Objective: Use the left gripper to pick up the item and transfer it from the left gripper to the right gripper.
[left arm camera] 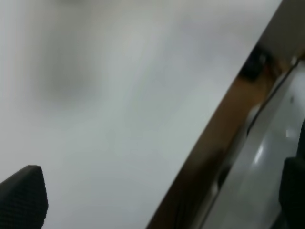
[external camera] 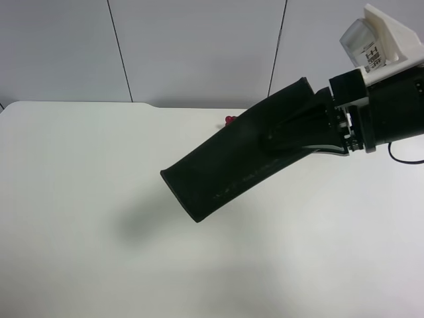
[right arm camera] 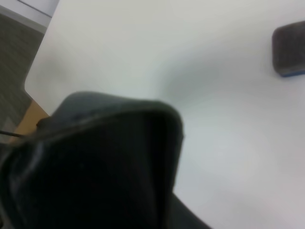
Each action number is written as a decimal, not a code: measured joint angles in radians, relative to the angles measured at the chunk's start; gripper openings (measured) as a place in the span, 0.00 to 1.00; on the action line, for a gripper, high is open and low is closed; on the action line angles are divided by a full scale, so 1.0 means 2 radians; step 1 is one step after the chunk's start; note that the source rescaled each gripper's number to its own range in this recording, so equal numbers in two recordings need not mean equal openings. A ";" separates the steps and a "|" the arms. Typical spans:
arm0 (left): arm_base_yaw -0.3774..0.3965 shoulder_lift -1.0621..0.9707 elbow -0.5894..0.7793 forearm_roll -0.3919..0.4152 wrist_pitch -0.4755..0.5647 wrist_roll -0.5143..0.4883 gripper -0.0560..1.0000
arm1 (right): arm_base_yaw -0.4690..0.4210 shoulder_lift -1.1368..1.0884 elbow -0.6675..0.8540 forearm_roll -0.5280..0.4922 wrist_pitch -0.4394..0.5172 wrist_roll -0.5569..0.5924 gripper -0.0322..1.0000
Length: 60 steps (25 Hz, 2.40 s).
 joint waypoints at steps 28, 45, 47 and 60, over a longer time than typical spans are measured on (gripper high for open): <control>0.000 -0.106 0.033 -0.001 -0.032 -0.007 0.98 | 0.000 0.000 0.000 -0.002 0.000 0.000 0.04; 0.295 -0.106 0.033 -0.001 -0.032 -0.007 0.98 | 0.000 0.000 -0.004 -0.167 0.000 0.053 0.03; 0.335 -0.106 0.033 -0.001 -0.032 -0.007 0.98 | 0.000 0.006 -0.015 -0.203 0.003 0.077 0.03; 0.420 -0.106 0.034 -0.001 -0.032 -0.007 0.98 | 0.000 0.185 -0.126 -0.352 0.047 0.148 0.03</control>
